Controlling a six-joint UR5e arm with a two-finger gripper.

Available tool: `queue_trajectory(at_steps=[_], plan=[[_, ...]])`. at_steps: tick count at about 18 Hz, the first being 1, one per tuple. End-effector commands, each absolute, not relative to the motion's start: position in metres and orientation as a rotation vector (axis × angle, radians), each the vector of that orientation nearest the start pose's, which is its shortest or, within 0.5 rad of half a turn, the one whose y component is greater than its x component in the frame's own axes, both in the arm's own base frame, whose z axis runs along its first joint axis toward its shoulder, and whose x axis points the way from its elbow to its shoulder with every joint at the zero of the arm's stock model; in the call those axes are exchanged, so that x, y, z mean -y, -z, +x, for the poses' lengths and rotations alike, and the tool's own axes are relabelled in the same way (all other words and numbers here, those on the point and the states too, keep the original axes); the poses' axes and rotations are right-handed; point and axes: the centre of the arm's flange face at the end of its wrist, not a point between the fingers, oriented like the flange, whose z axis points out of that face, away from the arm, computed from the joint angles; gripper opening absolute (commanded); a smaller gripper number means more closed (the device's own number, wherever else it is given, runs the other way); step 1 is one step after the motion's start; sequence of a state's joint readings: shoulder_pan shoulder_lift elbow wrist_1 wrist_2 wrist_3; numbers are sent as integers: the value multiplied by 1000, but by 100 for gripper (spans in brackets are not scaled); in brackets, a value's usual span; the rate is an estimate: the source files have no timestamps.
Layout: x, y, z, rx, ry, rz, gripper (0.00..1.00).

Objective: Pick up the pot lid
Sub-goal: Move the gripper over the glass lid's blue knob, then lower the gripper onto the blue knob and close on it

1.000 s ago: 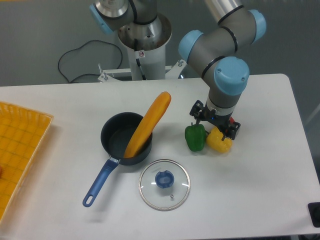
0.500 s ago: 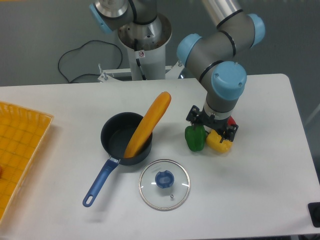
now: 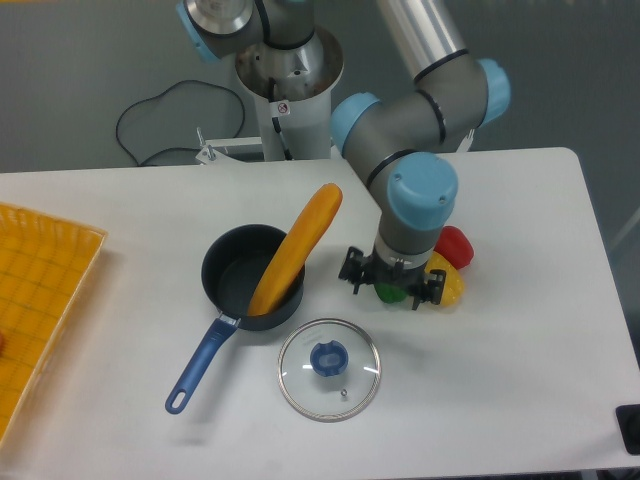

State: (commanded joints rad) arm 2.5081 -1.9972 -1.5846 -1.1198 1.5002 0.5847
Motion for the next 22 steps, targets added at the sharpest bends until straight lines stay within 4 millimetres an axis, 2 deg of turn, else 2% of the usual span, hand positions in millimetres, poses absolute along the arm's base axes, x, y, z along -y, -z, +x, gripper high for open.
queue_trajectory(at_steps=[4, 10, 17, 22], plan=[[-511, -277, -410, 620, 55, -3017, 100], [-544, -257, -398, 696, 54, -3015, 100], [-547, -240, -401, 706, 24, -3037, 100], [-554, -238, -396, 688, 20, -3043, 100]])
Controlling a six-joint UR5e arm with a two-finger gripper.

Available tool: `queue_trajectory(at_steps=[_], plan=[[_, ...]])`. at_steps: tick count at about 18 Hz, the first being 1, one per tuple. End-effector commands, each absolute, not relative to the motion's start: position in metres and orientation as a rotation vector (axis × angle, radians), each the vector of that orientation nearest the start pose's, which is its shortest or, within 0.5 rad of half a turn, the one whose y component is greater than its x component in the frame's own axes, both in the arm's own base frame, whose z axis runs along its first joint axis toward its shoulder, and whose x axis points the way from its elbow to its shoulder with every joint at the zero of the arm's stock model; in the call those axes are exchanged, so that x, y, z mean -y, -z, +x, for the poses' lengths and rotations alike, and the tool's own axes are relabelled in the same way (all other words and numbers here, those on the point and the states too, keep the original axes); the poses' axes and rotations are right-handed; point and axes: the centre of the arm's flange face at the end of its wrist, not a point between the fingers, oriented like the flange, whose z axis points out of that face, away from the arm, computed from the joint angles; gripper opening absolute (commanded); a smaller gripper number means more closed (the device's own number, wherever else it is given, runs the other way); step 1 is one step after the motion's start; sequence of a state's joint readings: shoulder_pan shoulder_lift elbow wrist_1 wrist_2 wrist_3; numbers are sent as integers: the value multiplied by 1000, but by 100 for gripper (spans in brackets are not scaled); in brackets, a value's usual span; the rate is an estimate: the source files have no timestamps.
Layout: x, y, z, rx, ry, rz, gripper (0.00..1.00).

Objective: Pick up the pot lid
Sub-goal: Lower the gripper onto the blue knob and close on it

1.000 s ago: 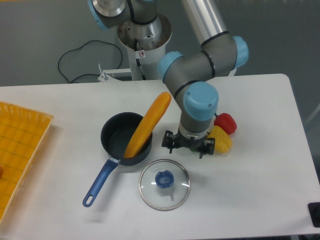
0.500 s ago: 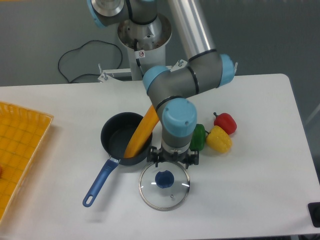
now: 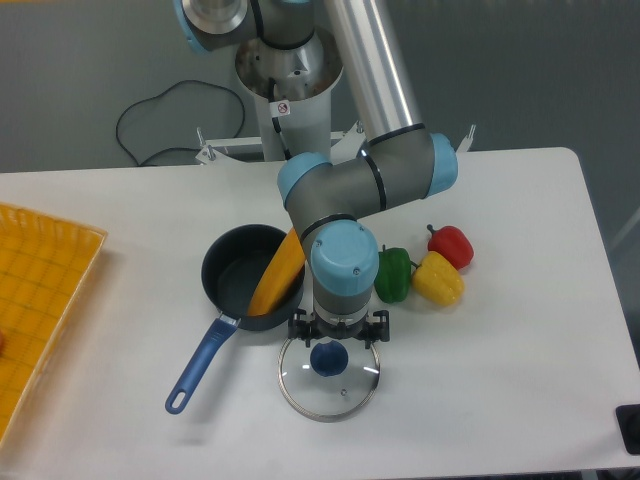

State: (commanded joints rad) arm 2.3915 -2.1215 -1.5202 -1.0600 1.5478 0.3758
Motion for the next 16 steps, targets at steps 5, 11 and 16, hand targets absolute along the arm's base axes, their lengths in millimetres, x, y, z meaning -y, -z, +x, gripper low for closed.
queue_trajectory(at_steps=[5, 11, 16], plan=[[-563, -227, -397, 692, 29, -3050, 100], [-566, -221, -400, 696, 29, -3055, 100], [-574, -212, -395, 692, 19, -3049, 100]])
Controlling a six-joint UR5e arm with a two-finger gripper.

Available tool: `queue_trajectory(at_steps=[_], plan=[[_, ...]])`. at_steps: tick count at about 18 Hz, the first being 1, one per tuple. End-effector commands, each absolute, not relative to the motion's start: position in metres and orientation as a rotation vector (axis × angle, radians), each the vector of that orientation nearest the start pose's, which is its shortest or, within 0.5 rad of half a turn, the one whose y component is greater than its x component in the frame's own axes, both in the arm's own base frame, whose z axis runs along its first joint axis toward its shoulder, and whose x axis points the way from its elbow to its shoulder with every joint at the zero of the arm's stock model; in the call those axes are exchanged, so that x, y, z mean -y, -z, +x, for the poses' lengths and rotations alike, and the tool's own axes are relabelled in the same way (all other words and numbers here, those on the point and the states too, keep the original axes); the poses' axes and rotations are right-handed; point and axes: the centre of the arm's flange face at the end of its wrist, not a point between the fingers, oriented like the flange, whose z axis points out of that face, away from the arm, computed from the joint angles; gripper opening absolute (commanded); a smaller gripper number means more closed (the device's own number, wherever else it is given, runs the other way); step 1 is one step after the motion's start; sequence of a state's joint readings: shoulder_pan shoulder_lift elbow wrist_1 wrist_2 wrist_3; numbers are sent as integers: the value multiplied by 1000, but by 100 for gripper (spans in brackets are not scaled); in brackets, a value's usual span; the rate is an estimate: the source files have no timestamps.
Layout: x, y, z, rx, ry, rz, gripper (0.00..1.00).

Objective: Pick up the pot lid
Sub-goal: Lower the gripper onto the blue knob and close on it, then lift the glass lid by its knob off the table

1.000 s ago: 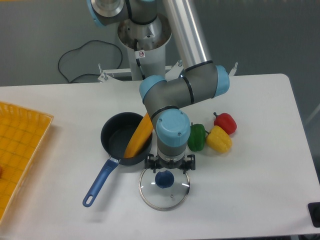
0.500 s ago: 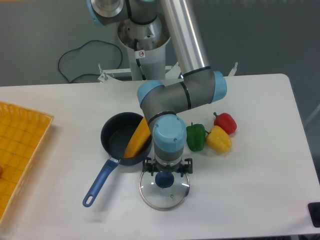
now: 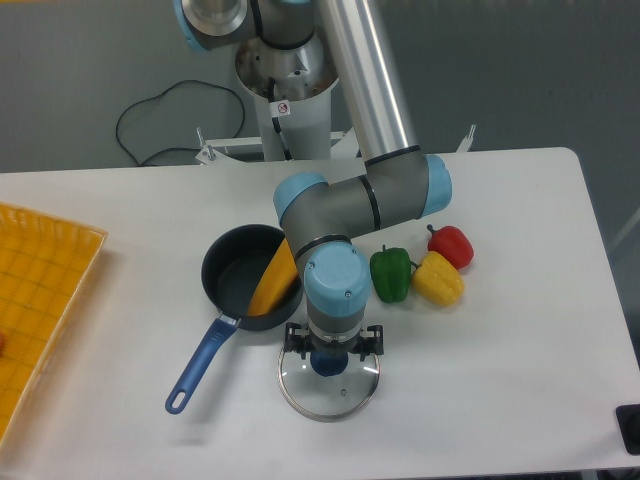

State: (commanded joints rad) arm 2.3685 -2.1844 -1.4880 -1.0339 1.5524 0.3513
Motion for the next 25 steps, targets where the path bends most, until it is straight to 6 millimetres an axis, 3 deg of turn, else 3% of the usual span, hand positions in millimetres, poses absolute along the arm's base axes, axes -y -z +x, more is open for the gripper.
queue_trajectory(at_steps=[8, 12, 17, 20, 25], plan=[[-576, -204, -392, 688, 25, -3062, 97], [-575, -206, -392, 690, 20, -3062, 69], [-574, -207, -391, 688, 18, -3063, 49], [-574, -209, -392, 687, 14, -3060, 44], [-573, -218, -391, 686, 4, -3053, 43]])
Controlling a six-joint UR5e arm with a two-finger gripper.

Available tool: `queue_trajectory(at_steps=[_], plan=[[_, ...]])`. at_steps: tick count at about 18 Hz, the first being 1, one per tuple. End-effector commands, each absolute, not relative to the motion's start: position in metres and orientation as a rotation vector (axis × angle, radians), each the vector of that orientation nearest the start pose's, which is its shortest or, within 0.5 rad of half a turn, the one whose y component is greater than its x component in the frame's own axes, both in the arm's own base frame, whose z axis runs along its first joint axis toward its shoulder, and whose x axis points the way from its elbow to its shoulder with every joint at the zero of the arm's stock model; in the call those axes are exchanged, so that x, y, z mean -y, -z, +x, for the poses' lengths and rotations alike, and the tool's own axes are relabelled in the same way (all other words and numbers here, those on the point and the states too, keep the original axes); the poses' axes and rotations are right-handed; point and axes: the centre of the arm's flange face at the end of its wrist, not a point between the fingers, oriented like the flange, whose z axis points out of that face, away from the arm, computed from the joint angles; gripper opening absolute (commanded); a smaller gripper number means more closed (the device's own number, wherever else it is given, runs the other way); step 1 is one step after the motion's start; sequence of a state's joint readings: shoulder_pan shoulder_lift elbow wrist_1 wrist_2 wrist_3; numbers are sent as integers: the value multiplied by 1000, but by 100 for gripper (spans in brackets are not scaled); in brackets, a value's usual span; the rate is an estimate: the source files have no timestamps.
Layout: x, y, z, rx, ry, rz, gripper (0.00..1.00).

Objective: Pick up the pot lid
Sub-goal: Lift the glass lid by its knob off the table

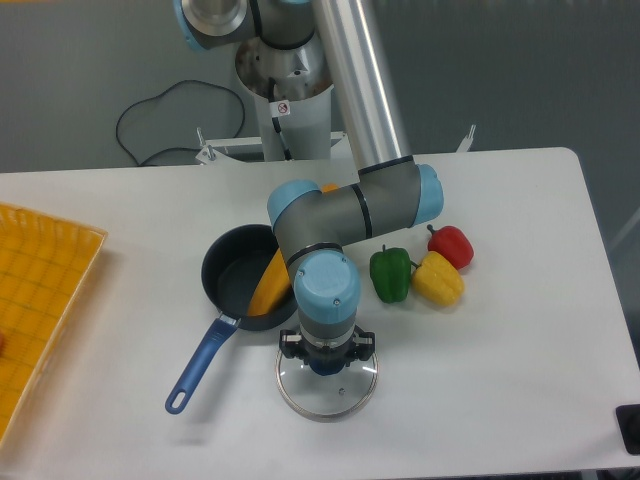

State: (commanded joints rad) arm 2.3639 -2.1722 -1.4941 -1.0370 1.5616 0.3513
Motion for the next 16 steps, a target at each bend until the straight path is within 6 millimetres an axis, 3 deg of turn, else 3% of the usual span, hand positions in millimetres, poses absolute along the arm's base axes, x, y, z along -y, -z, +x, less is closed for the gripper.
queue_trajectory(at_steps=[4, 10, 16], plan=[[-567, -248, -390, 674, -22, -3026, 43], [-550, -277, -399, 679, -30, -3014, 43], [-514, -312, -421, 625, -17, -3025, 43]])
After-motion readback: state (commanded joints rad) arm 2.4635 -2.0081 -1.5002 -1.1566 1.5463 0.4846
